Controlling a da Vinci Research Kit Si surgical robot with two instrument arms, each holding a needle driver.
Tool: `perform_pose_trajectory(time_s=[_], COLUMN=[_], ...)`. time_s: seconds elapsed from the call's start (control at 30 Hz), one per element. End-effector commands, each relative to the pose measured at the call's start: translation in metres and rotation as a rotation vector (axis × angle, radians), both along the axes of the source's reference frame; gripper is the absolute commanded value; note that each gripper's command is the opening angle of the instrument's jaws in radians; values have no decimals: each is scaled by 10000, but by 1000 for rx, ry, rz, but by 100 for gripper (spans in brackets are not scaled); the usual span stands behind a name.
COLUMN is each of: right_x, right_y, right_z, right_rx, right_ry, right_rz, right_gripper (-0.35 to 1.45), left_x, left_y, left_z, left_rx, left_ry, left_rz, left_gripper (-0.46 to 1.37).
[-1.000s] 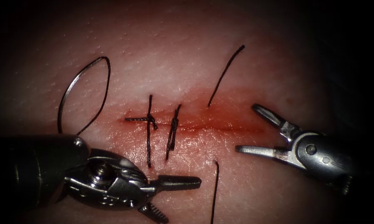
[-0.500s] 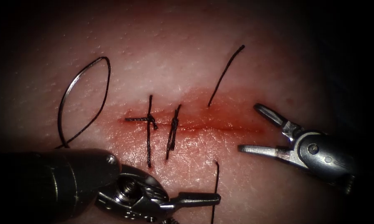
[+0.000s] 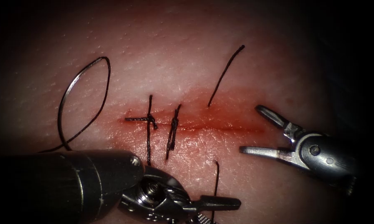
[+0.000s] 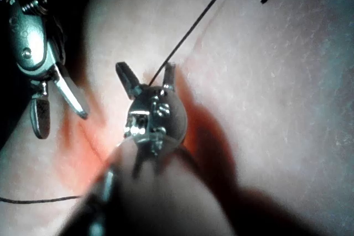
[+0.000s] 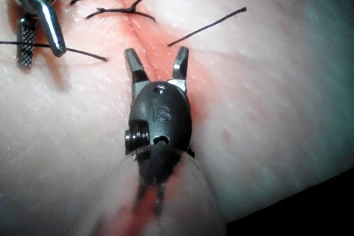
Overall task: Wound Closure
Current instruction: Grab a working length of suture with the left gripper
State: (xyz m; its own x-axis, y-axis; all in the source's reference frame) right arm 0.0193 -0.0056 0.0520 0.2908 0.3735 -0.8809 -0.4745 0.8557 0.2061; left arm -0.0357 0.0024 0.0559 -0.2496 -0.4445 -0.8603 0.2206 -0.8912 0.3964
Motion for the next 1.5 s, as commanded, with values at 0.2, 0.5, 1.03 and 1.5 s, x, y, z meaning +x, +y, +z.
perform_pose_trajectory(time_s=[0.2,0.5,1.03,1.5], right_x=[-1,-1,-1,1], right_y=[-1,-1,0,0], right_z=[-1,-1,1,2], right_rx=[0,-4,-52,-239], right_ry=[2,0,26,53], right_rz=[-3,-6,-80,-247], right_gripper=[87,87,95,109], left_x=[-3,-4,0,-5], left_y=[-12,-22,-5,33], left_z=[6,2,0,-14], left_rx=[-10,-42,-61,-73], left_ry=[-1,-7,-17,-27], left_rz=[11,28,42,47], left_gripper=[33,17,-35,-35])
